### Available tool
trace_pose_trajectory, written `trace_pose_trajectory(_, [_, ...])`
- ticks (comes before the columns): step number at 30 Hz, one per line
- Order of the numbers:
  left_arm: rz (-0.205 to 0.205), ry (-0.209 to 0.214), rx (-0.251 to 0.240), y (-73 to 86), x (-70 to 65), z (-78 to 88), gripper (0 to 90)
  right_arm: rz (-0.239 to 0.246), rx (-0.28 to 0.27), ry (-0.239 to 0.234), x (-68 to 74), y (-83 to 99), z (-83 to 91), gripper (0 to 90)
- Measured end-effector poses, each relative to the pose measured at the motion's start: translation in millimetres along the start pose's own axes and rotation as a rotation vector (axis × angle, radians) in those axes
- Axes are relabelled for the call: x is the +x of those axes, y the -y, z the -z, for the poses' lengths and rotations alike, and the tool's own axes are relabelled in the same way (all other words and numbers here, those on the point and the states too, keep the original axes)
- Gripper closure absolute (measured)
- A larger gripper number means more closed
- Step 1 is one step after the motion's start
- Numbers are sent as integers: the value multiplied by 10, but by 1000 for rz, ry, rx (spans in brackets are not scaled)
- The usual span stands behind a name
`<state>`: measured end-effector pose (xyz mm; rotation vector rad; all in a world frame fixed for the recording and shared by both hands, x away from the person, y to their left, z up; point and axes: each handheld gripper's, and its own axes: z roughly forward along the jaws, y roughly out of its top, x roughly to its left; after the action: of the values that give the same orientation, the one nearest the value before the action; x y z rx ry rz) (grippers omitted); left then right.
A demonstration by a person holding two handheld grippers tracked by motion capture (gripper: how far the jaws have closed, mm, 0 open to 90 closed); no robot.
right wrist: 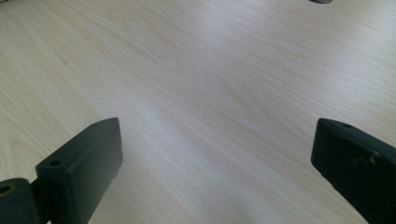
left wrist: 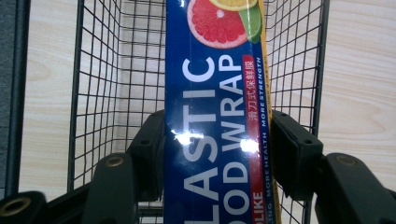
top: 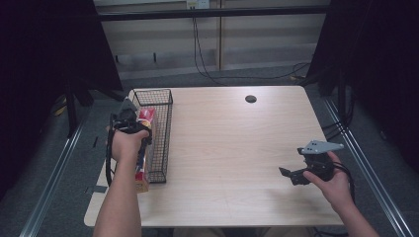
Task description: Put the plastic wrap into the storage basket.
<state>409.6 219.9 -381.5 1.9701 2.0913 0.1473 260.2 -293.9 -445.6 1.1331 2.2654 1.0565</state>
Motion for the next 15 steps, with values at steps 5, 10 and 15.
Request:
trace_pose_trajectory(5, [-8, 1, -3, -7, 17, -11, 440, 0, 1, 3, 3, 1, -6, 20])
trace_pose_trajectory(10, [-6, -2, 12, 1, 11, -36, 439, 2, 4, 6, 6, 5, -10, 20])
trace_pose_trajectory(15, [-14, -3, 13, -3, 20, -65, 438, 5, 1, 5, 5, 5, -9, 20])
